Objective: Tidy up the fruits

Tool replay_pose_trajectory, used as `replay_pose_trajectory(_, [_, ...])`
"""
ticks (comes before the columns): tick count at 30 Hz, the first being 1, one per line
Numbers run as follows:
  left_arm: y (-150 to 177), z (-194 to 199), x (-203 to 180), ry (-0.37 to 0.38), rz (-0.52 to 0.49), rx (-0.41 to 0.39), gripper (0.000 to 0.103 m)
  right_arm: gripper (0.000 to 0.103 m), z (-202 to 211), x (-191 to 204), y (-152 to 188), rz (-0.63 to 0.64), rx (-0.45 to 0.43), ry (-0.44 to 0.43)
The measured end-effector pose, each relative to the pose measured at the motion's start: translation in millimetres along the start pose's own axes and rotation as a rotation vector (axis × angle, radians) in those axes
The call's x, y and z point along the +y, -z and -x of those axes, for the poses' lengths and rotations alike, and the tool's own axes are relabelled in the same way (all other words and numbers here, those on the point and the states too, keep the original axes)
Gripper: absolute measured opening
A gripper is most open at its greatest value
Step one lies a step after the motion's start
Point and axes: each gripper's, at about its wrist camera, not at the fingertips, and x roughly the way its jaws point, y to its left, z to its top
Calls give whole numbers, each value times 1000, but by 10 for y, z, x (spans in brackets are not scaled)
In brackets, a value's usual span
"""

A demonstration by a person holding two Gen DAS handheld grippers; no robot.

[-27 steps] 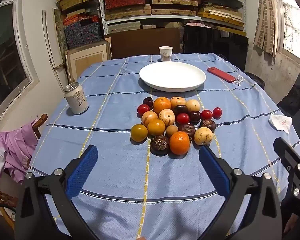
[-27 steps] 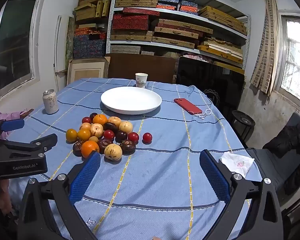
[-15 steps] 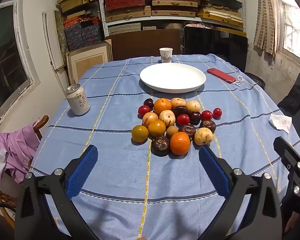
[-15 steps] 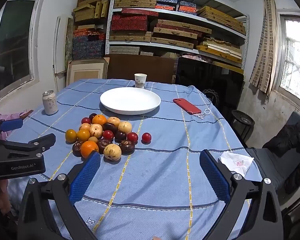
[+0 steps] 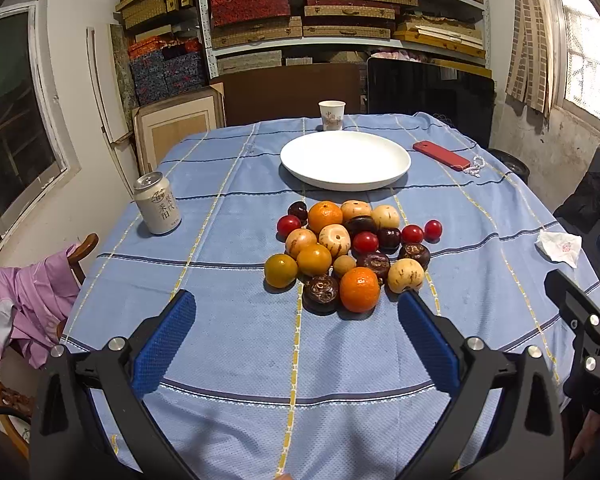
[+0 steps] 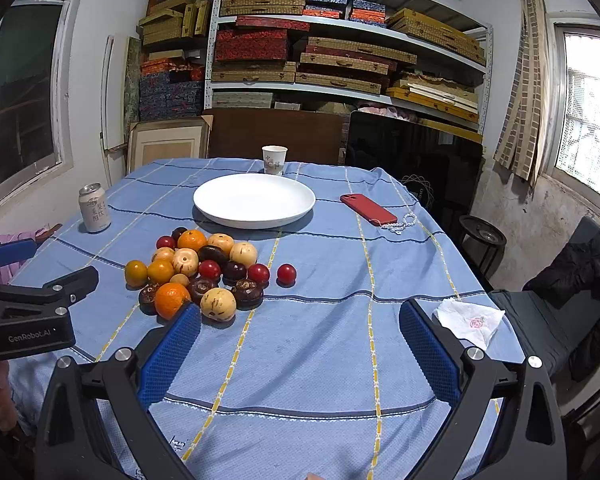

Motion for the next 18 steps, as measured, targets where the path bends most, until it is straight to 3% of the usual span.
replay_pose_trajectory(18, [11, -34, 30, 1, 8, 3, 99, 100, 30, 63, -25, 13, 3, -23])
